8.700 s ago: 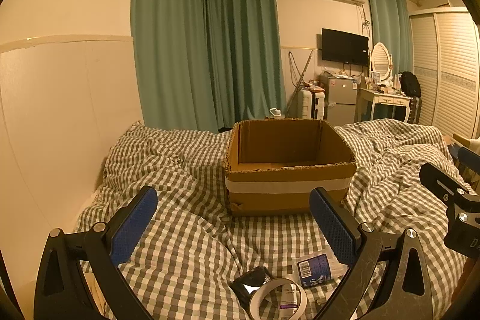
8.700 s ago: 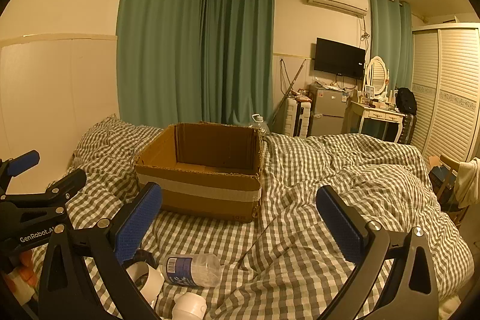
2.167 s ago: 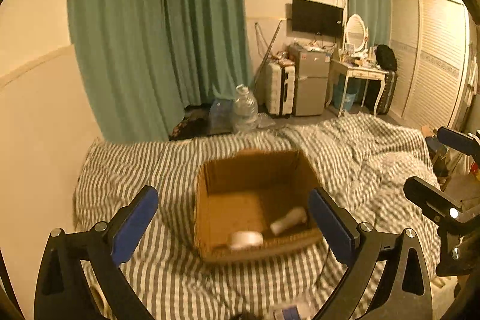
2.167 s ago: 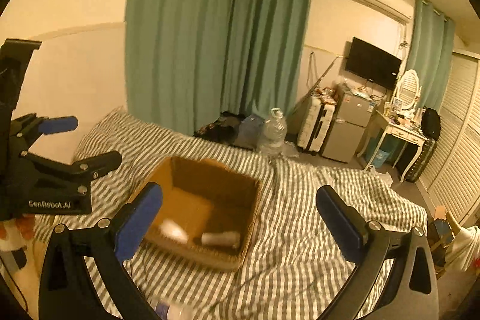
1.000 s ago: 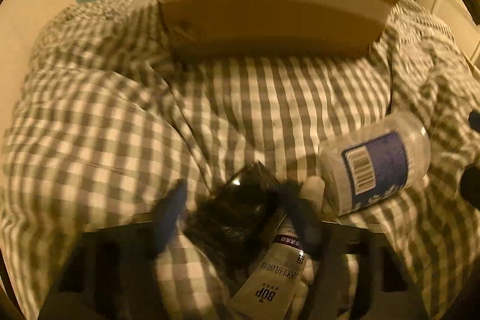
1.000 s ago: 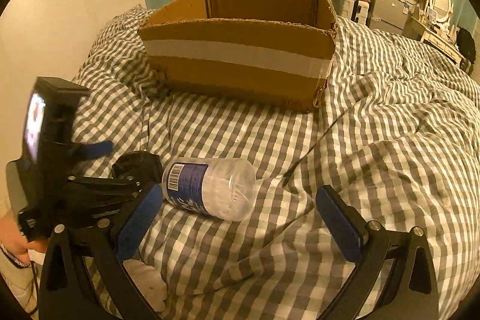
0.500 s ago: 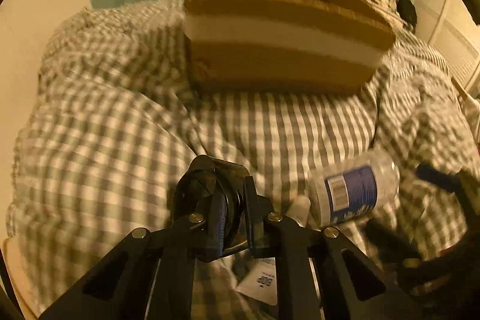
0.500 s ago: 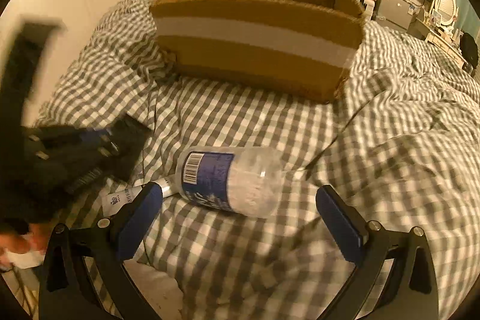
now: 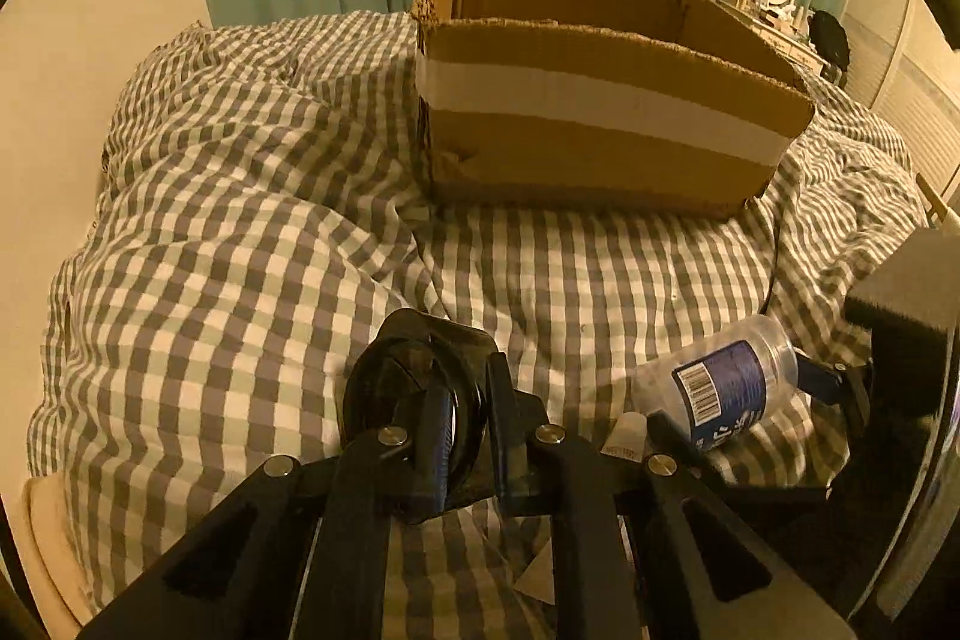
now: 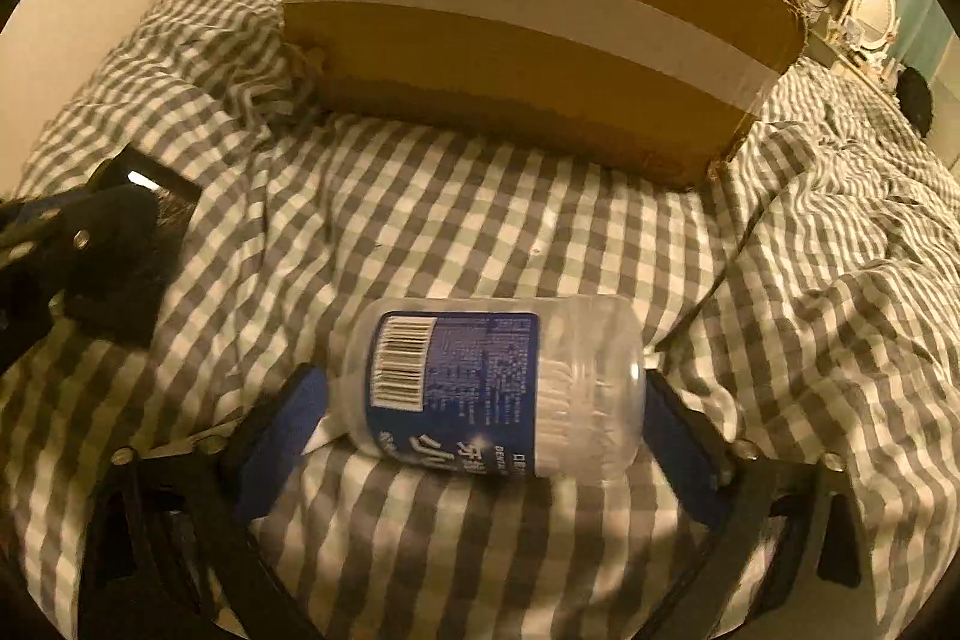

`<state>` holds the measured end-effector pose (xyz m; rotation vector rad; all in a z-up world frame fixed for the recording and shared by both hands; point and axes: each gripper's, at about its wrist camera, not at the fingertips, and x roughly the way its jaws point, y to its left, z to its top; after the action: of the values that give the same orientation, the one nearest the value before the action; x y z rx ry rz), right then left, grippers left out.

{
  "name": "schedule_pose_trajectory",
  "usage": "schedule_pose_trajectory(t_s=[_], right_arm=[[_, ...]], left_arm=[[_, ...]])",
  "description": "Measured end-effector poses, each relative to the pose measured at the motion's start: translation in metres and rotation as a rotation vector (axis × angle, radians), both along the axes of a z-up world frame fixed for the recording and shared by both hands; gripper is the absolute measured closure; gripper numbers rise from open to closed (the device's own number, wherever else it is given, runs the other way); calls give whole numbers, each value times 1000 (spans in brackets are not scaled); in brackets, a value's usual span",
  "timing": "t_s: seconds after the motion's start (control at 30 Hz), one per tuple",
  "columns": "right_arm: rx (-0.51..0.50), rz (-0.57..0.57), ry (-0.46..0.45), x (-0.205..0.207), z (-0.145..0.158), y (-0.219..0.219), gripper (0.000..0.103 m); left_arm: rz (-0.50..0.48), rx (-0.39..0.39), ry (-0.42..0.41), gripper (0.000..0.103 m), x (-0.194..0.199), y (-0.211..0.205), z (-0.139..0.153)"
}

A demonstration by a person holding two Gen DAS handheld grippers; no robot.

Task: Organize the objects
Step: 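Carry black object and bottle into the box and release both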

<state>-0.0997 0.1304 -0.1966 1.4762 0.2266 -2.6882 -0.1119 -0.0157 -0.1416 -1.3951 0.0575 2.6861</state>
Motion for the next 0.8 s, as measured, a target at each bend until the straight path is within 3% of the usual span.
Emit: schedule_pose_trajectory(t_s=[0.23, 0.37, 0.8], right_arm=[[-62, 18, 55, 12, 16, 10, 12], [-7, 46, 134, 27, 41, 7, 12], [7, 49, 214, 54, 98, 23, 12]], left_arm=[[-25, 2, -7, 93, 3, 4, -2], [-44, 10, -4, 93, 6, 8, 0], [-81, 24, 49, 93, 27, 19, 33]])
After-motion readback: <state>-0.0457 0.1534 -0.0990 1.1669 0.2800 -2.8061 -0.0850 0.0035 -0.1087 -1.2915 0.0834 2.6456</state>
